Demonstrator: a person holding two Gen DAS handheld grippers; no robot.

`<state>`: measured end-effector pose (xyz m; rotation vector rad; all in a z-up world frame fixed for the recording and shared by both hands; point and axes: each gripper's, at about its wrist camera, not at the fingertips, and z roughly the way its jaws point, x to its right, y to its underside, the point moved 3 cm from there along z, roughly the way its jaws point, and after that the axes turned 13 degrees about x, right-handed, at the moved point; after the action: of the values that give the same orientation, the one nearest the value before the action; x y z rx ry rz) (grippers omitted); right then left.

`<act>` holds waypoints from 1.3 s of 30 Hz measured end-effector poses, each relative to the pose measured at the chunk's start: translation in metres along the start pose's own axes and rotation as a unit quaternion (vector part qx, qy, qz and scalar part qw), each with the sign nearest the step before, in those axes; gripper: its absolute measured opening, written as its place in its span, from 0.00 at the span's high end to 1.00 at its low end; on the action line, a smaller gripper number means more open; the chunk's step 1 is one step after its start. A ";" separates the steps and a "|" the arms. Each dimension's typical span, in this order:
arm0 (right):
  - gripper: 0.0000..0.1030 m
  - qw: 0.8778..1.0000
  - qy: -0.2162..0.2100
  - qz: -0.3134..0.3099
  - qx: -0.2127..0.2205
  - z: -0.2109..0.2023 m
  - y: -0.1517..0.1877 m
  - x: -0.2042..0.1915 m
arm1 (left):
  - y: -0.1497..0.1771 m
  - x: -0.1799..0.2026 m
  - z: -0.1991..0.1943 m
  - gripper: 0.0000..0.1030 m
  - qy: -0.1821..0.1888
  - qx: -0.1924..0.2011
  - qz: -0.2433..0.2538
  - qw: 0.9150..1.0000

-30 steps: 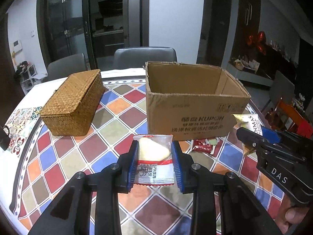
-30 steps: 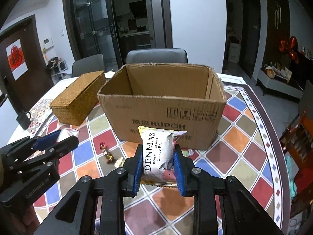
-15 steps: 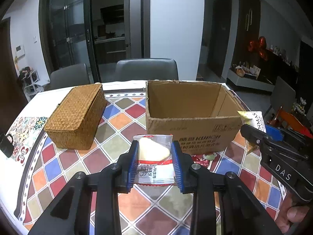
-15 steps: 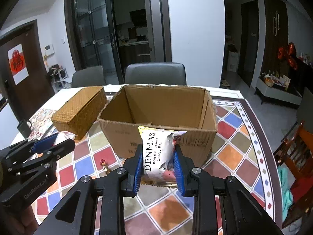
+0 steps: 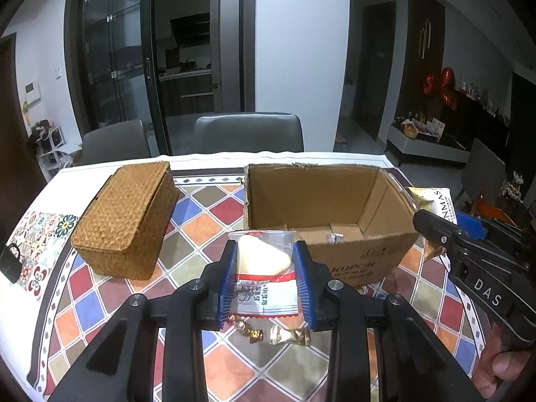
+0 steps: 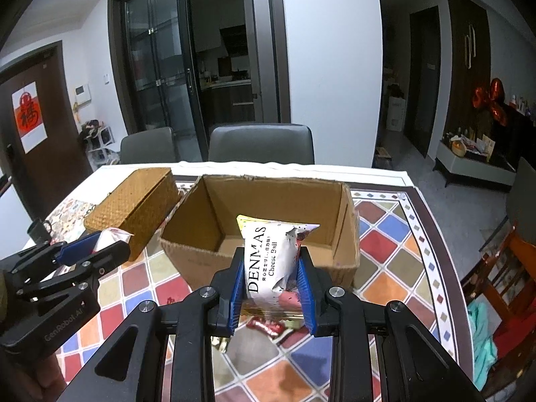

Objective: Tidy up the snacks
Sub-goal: 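Lift and carry the bun and DENMAS packet in both tools over the box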

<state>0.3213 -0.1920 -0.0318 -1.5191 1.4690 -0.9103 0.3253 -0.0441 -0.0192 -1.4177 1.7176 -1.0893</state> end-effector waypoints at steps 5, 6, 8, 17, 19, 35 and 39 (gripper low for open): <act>0.71 1.000 -0.001 -0.002 0.005 0.005 -0.010 0.001 | -0.011 -0.001 0.006 0.68 0.002 0.007 0.000 1.000; 0.71 1.000 0.000 -0.002 0.006 0.006 -0.010 0.001 | -0.013 -0.001 0.008 0.68 0.002 0.009 -0.001 1.000; 0.71 1.000 0.001 -0.003 0.008 0.009 -0.014 0.001 | -0.015 -0.003 0.009 0.68 0.003 0.012 -0.005 1.000; 0.71 1.000 0.000 -0.007 0.015 0.021 -0.026 -0.002 | -0.028 -0.008 0.024 0.68 0.006 0.019 -0.008 1.000; 0.71 1.000 0.001 -0.008 0.016 0.024 -0.026 0.000 | -0.029 -0.007 0.029 0.68 0.007 0.018 -0.004 1.000; 0.71 1.000 0.013 -0.001 0.004 0.060 -0.029 0.014 | -0.035 0.001 0.078 0.68 0.021 0.008 -0.004 1.000; 0.71 1.000 0.016 -0.002 0.003 0.067 -0.029 0.017 | -0.037 0.004 0.088 0.68 0.027 0.005 -0.006 1.000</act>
<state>0.3955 -0.2049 -0.0334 -1.5096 1.4859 -0.9435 0.4175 -0.0672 -0.0254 -1.4053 1.7404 -1.1511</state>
